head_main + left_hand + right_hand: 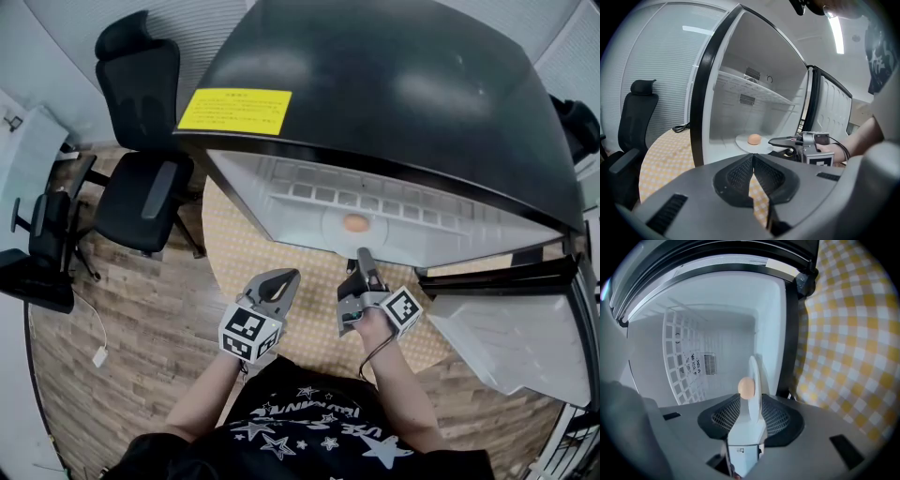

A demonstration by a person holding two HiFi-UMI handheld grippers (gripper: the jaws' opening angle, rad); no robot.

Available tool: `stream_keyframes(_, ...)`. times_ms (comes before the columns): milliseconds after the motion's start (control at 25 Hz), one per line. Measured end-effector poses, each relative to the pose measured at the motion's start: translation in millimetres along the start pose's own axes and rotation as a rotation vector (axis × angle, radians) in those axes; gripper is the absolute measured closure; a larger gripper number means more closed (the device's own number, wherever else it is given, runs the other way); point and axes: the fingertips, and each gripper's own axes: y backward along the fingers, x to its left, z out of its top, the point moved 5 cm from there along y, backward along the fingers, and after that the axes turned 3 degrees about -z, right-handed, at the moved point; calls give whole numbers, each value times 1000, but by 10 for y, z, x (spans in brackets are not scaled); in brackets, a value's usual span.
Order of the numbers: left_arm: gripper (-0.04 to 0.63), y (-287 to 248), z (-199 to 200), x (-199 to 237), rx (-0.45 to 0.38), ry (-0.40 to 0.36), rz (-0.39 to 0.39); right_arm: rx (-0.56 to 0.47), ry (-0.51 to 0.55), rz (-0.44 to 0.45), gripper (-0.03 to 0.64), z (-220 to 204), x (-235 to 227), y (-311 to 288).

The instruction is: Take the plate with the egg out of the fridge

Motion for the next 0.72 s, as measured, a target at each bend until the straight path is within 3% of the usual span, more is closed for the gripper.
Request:
stream_keyframes(200, 588, -17, 2, -11, 0, 0, 1, -10, 11, 6, 476, 38, 39, -76)
stream_keyframes(400, 588, 1, -10, -4, 3, 3, 8, -27, 23, -46, 568, 17, -28, -88)
stream_keyframes(720, 588, 70, -10, 15, -3, 1, 19, -29, 22, -41, 583, 22, -21, -73)
